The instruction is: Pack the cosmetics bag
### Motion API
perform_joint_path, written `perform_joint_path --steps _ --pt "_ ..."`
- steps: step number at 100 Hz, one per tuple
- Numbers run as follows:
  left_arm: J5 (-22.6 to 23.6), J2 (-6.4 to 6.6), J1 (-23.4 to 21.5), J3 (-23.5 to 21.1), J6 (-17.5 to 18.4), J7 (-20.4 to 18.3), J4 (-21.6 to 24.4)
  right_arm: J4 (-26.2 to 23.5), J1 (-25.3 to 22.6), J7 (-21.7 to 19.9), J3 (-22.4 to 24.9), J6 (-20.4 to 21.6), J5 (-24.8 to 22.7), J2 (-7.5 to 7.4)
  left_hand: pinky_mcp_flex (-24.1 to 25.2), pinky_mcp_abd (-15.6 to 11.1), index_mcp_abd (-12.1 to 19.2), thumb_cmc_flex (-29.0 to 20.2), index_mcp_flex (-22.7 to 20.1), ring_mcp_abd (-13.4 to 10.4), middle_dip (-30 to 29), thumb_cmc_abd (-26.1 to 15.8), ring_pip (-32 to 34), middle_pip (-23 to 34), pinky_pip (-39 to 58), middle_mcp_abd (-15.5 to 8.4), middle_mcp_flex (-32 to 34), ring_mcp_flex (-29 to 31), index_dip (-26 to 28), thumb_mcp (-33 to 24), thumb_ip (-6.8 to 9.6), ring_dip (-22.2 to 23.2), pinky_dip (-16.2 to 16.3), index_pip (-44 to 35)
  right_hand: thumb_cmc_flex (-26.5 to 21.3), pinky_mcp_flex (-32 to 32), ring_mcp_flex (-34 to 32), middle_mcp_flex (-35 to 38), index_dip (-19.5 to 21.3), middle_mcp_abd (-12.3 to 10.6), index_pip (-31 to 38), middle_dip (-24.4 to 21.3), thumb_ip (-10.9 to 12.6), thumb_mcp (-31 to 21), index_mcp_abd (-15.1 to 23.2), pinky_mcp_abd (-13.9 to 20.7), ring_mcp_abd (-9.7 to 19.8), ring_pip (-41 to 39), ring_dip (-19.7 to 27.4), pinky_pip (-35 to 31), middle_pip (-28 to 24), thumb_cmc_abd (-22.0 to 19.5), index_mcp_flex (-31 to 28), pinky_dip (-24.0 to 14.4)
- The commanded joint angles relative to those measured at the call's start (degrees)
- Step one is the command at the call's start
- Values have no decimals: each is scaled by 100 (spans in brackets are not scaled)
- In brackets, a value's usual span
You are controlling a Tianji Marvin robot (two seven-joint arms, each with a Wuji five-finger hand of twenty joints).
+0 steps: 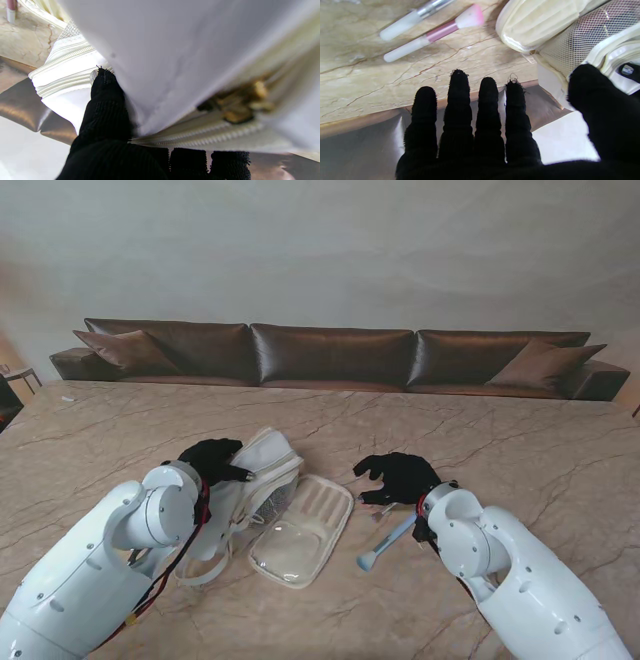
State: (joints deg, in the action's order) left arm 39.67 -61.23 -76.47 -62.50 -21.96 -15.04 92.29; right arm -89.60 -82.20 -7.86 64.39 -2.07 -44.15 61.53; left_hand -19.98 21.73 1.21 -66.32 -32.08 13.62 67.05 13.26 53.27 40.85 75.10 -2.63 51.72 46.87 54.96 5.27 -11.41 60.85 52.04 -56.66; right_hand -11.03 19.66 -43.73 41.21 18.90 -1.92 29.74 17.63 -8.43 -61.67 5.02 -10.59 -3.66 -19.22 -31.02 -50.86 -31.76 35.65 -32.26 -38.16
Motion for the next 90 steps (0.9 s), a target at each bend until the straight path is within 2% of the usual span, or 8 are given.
perform_joint_path --steps 1,18,38,46,54,61,90 --pt "-54 -44 37 -25 28 190 -87 41 57 -34 55 47 -62 -49 -42 -55 1101 -765 -32 -109 138 -648 158 213 179 -215 159 162 400 -190 293 135 140 -523 -255 55 -167 257 194 -100 162 -18 64 -206 219 28 144 0 50 -123 84 239 -178 39" --pt "-106 -62 63 -22 100 281 -218 99 99 -210 140 281 -325 -115 -37 -62 1100 -765 19 -125 125 -683 136 228 174 -247 129 148 355 -169 291 158 149 -509 -660 632 -700 797 634 -163 648 89 -145 -803 485 137 145 -525 -285 -850 -204 1077 -745 -119" --pt "-115 -81 87 -43 224 386 -317 160 53 -260 201 611 -686 -176 -10 -78 1133 -763 25 -123 128 -681 101 247 142 -246 110 123 329 -173 310 183 148 -550 -1394 720 -849 940 849 -341 873 225 -202 -1408 782 54 267 -732 -520 -978 -335 1932 -960 -156" --pt "-96 -73 114 -19 321 371 -349 230 54 -157 183 605 -795 -174 13 -91 1183 -764 39 -148 131 -697 76 241 122 -273 88 100 336 -152 310 189 146 -556 -1556 662 -767 833 810 -356 777 239 -182 -1504 785 73 312 -728 -553 -950 -302 1958 -803 -165" --pt "-56 -60 138 8 392 327 -371 395 98 88 150 596 -888 -157 39 -104 1236 -765 57 -166 141 -716 43 235 89 -302 65 72 343 -131 311 189 138 -549 -1489 560 -615 740 679 -391 632 270 -175 -1483 808 94 333 -726 -605 -873 -296 1771 -654 -192" --pt "-67 -59 141 21 396 311 -374 601 181 277 119 642 -927 -146 38 -106 1238 -765 58 -160 142 -721 25 226 83 -301 57 64 340 -130 316 190 138 -540 -1432 483 -562 737 667 -411 712 286 -185 -1440 864 82 344 -734 -622 -794 -315 1788 -710 -192" --pt "-118 -77 165 109 415 368 -373 1450 698 773 -179 821 -1083 -143 34 -117 1263 -765 56 -175 147 -727 -8 204 71 -309 49 73 340 -113 322 207 146 -517 -1389 269 -276 638 621 -491 999 360 -238 -1522 1105 164 384 -813 -658 -541 -414 2177 -928 -221"
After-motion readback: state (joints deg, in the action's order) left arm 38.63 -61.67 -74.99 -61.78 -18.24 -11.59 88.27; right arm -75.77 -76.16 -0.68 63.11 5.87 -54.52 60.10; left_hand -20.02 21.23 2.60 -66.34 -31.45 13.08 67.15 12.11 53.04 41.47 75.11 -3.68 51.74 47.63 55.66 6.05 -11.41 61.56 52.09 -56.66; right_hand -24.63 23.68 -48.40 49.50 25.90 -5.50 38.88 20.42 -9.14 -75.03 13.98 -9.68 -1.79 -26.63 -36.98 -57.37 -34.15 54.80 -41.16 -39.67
